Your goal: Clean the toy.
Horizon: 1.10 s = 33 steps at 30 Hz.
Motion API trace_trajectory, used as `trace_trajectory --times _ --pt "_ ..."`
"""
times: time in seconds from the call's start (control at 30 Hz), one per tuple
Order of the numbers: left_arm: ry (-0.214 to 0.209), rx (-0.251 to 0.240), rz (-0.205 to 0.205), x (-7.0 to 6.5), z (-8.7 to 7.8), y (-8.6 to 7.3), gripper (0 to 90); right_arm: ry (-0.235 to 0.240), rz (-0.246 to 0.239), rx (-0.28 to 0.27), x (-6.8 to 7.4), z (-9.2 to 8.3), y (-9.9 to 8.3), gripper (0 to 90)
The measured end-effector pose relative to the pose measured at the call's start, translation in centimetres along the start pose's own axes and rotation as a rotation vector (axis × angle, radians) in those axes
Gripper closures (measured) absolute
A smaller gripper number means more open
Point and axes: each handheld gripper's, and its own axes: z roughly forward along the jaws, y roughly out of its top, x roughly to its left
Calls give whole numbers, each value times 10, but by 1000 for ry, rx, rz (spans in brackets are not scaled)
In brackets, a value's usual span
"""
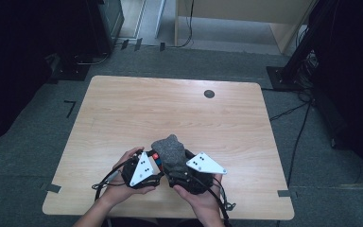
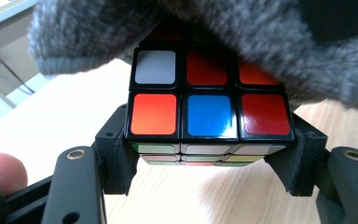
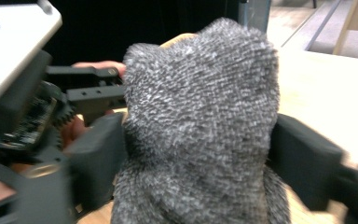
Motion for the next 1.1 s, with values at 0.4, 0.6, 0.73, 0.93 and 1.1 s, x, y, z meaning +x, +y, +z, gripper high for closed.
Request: trace_trajectory --times 0.4,0.6,0.73,0.93,1.1 --pt "25 -2 90 -13 2 1 342 -45 27 65 3 11 -8 202" --pt "15 -28 28 -2 -2 0 343 1 96 45 -11 4 -4 254" --pt "25 -27 13 4 -5 -2 342 48 77 24 -8 1 -3 397" --pt "25 -12 11 4 -3 -3 342 36 35 -56 -3 -7 -3 603" --pt "35 26 55 -5 3 -3 342 64 -55 -46 13 -7 -2 648"
